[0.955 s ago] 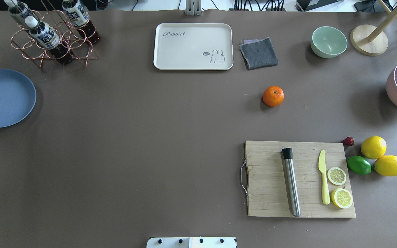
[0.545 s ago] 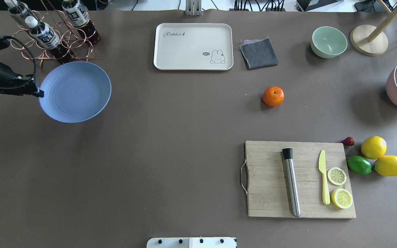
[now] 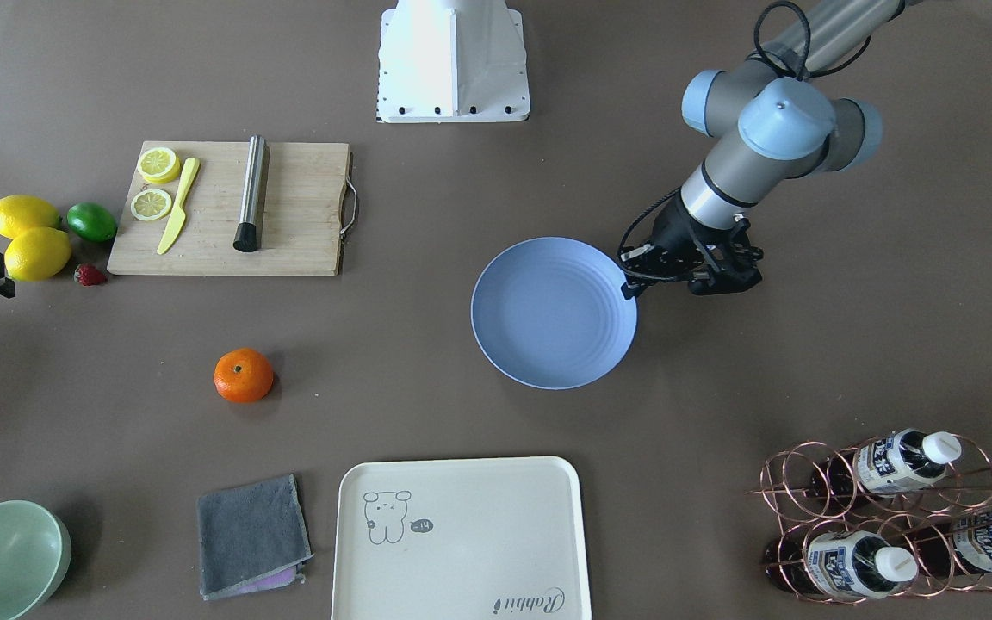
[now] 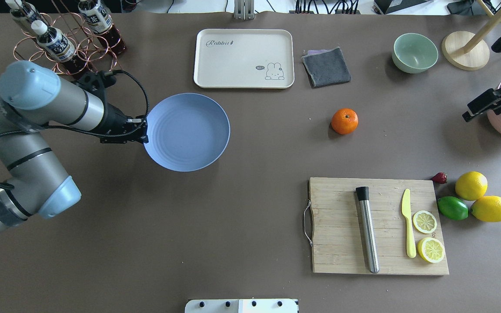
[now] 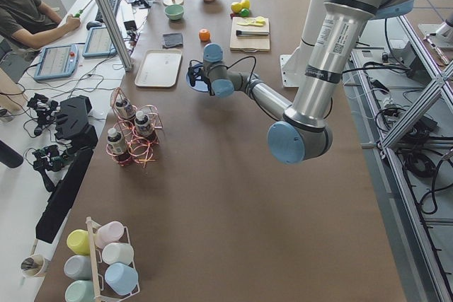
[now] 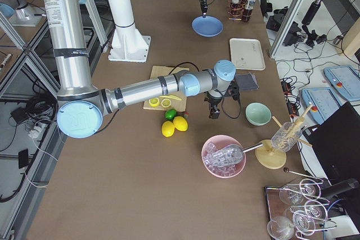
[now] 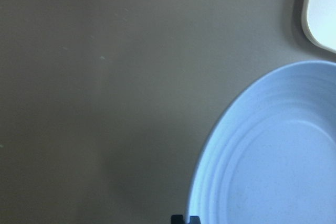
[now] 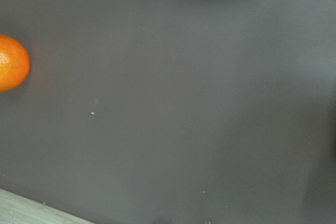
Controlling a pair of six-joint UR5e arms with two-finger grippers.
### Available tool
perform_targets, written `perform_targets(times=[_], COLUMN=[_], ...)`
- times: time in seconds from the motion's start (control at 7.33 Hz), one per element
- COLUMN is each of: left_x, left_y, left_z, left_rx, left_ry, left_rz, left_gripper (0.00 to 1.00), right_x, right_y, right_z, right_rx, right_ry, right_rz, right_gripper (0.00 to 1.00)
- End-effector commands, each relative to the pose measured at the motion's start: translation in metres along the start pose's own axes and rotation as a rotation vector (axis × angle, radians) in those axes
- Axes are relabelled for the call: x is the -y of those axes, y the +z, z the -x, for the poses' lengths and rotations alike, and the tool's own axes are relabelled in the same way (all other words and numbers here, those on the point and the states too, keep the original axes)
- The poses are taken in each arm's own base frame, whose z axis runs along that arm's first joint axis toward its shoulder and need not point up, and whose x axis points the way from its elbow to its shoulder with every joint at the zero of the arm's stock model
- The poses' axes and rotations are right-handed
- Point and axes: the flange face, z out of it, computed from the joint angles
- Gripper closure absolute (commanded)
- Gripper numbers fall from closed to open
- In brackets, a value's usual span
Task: Pick orange to plate
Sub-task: 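Slide the blue plate to table centre with left gripper while right arm reaches, then grasp the orange mandarin with the right gripper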
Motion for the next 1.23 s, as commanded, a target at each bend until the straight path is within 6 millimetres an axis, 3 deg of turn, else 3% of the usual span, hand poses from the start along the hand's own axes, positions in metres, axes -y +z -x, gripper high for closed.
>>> perform_targets(times=[0.0, 0.27, 0.55, 0.68, 0.82, 0.95, 1.09], left_x=[-0.056, -0.070, -0.069, -0.068, -0.068, -0.065, -0.065], left_y=[0.042, 0.064, 0.069, 0.070, 0.072, 0.077, 0.076], left_z=[-0.062, -0.081, -0.075, -0.074, -0.070, -0.067, -0.069], left_rx=[0.008, 0.017, 0.029, 0.032, 0.036, 0.046, 0.041], left_ry=[0.004, -0.010, -0.011, -0.010, -0.010, -0.012, -0.009], left_rz=[-0.015, -0.005, -0.004, -0.006, -0.006, -0.023, -0.035], left_gripper=[1.00, 1.00, 1.00, 1.00, 1.00, 0.79, 0.48], right_x=[0.028, 0.028, 0.042, 0.053, 0.056, 0.064, 0.075], right_y=[0.025, 0.058, 0.092, 0.104, 0.110, 0.114, 0.118], right_z=[0.081, 0.119, 0.185, 0.204, 0.207, 0.208, 0.213], right_rx=[-0.030, -0.015, -0.017, -0.026, -0.041, -0.054, -0.057], right_ry=[0.019, 0.026, 0.090, 0.086, 0.083, 0.088, 0.093], right_rz=[-0.004, -0.076, -0.112, -0.112, -0.116, -0.120, -0.116], right_gripper=[0.00, 0.00, 0.00, 0.00, 0.01, 0.01, 0.01])
